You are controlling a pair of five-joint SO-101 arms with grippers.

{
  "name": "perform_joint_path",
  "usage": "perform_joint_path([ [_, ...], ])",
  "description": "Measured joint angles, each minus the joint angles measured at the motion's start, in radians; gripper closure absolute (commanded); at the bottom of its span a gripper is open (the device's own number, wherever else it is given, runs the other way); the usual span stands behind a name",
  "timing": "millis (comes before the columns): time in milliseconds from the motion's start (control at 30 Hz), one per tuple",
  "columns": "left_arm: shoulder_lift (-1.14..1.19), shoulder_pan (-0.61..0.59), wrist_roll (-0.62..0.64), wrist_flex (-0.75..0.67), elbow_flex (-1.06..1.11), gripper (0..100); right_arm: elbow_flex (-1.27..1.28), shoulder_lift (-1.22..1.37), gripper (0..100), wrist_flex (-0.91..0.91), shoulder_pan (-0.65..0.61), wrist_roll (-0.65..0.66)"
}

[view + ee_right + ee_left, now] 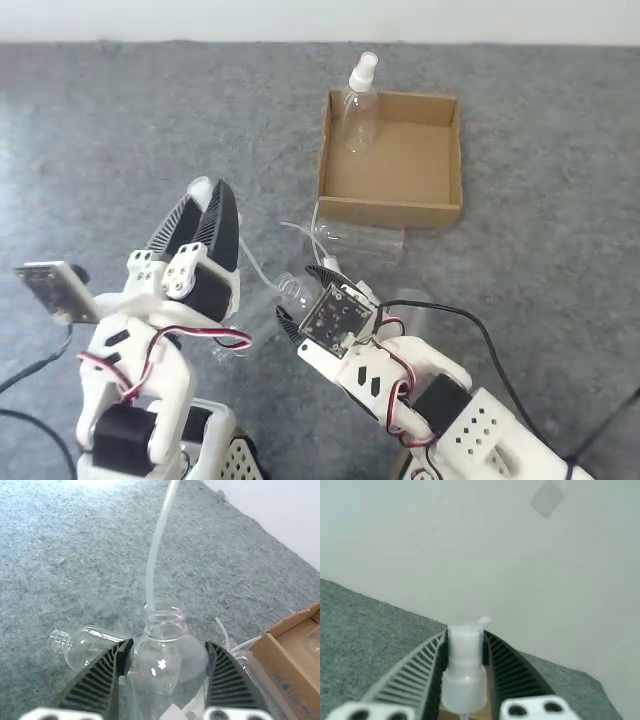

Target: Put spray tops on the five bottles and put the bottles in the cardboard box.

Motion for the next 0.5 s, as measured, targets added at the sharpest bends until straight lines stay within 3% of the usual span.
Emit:
perform_joint_path([
  [333,0.005,0.012,-0.054,-0.092,0.123,99,0.0,0.0,89.4,0.0,0.0,0.002],
  [500,0.0,0.083,-0.095,-0.092,0.157,99,0.0,0.0,89.4,0.0,0.0,0.002],
])
